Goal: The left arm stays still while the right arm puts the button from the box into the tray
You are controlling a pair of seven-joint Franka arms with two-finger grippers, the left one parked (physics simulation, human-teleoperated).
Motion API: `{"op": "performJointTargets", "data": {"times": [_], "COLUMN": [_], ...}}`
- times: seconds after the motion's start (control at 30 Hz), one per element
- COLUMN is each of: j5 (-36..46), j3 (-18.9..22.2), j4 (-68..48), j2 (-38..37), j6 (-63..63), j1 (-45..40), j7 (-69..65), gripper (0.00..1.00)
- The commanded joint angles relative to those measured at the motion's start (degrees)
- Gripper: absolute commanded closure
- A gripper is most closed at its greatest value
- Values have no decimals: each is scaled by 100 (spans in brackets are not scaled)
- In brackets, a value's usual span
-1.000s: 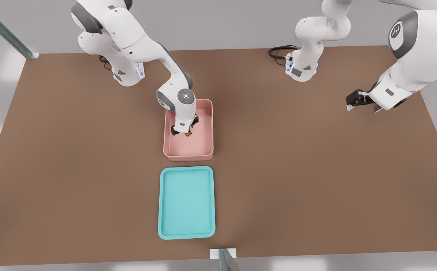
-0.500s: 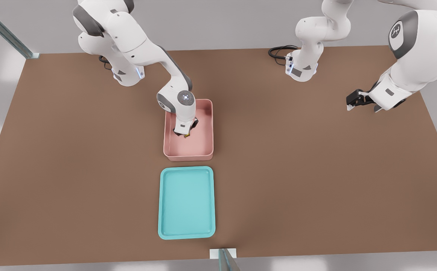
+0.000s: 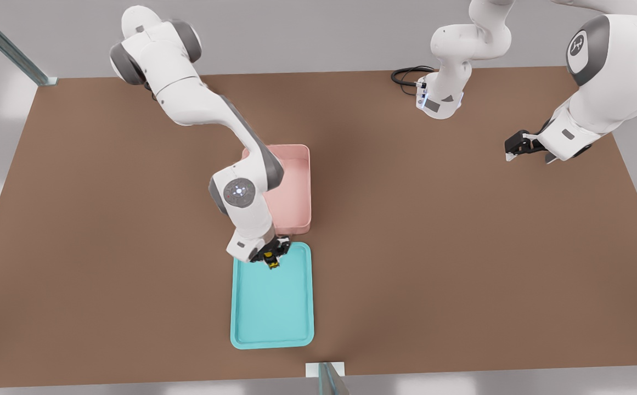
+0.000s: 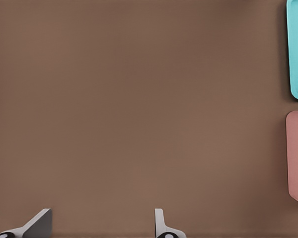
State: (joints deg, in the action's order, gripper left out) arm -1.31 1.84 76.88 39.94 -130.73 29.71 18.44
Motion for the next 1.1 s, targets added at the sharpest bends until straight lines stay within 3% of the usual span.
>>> {"op": "performJointTargets", "data": {"times": [0.0, 0.1, 0.2, 0.23, 0.43, 0.57, 0.6, 0.63, 0.7, 0.83, 1.07], "j5": [-19, 52, 201, 210, 429, 535, 430, -185, -195, -54, -80], "j3": [62, 45, 18, 18, 18, 53, 62, 45, 9, 36, 45], "j4": [-498, -1087, -1070, -1070, -964, 978, 1242, 1172, 1031, -321, -551], "j2": [444, 1341, 1482, 1456, 797, -1233, -1822, -2086, -2491, -2474, -2297], "j6": [293, 241, 223, 223, 899, 917, 1488, 2156, 2648, 4186, 4371], "j1": [-237, -360, -360, -360, -378, -589, -738, -861, -1406, -2048, -2048], "j7": [-613, -1061, -1088, -1071, -1079, -1061, -1070, -1044, -1106, -1264, -1264], "gripper": [62, 62, 57, 0, 0, 0, 0, 0, 0, 0, 0]}}
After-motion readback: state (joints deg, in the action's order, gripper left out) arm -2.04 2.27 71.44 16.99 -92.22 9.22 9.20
